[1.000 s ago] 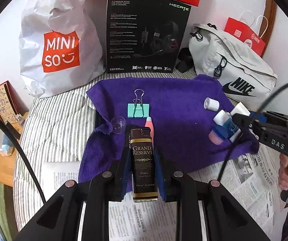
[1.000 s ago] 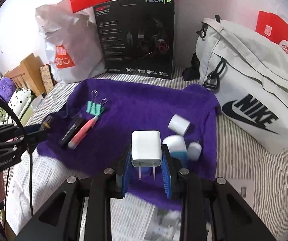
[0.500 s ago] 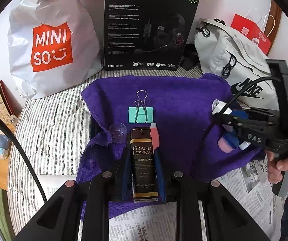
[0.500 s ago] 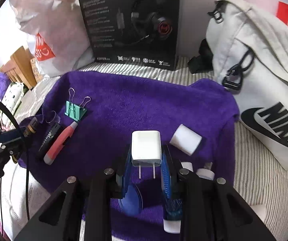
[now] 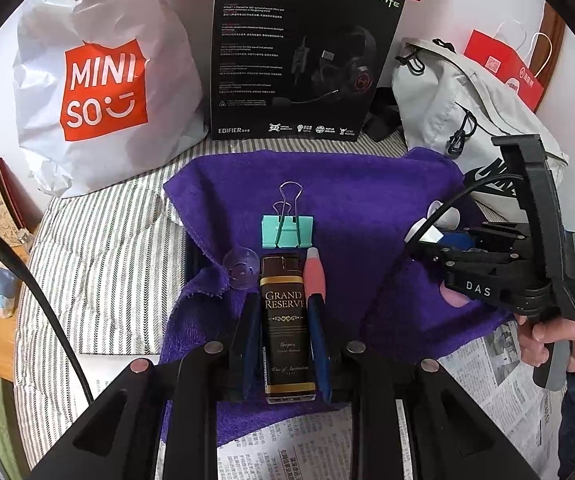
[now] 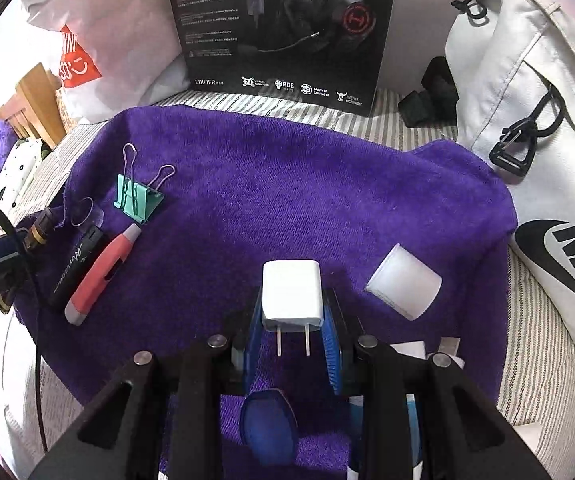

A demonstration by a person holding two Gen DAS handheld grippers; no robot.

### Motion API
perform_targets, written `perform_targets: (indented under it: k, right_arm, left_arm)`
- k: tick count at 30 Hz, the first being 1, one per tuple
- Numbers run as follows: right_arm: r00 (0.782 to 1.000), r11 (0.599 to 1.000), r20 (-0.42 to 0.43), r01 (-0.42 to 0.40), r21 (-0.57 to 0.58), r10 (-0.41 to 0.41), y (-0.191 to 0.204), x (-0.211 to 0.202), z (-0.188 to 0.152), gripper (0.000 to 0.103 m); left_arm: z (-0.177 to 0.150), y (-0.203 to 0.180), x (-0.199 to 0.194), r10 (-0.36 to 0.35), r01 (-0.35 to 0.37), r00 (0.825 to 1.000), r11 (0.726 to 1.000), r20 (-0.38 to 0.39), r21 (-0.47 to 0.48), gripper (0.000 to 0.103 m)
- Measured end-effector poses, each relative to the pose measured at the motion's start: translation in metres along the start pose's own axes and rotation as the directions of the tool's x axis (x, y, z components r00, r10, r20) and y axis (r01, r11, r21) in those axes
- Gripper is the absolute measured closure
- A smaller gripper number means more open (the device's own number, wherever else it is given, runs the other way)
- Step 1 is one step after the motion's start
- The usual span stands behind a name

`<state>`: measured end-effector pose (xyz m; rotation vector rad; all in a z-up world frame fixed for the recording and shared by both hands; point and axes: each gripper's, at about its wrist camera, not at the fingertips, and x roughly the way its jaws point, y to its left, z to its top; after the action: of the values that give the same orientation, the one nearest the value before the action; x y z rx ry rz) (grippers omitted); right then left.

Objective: Organize rigid objects
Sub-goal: 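Carry the box and charger plug over the purple towel with both grippers, then lower and open both grippers to set the box and plug on the towel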

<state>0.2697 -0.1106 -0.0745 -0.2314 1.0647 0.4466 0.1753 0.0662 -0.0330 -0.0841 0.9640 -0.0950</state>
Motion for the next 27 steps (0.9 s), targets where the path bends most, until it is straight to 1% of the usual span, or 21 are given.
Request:
perform_targets:
  k: [10,14,17,23,27]
  right_arm:
    - [1.000,1.000,-0.004,-0.025,-0.016,0.025,-0.003,0.001,-0.003,0.075]
    - [1.000,1.000,0.002,-0.025,-0.009,0.025,-0.006,-0.002,-0.005,0.073]
    - [1.000,1.000,0.009,-0.015,-0.013,0.015,-0.007,-0.009,-0.004,0.069]
    - [0.999,1.000,0.039,0.006,-0.029,-0.005,-0.009,-0.026,-0.007,0.068]
    - [0.998,1.000,0.060,0.013,-0.014,-0.012,-0.015,-0.037,-0.010,0.068]
  left_arm:
    - [0.002,0.000,0.002,-0.004,0.004,1.000,1.000,0.003,-0.004,0.080]
    - [0.002,0.002,0.003,-0.004,0.004,1.000,1.000,-0.001,-0.008,0.080]
    - [0.002,0.001,0.003,-0.002,0.002,1.000,1.000,-0.001,-0.006,0.080]
    - [0.005,-0.001,0.007,-0.006,0.006,1.000,1.000,-0.009,-0.002,0.080]
    - [0.007,-0.005,0.012,-0.016,0.016,1.000,1.000,-0.020,0.007,0.080]
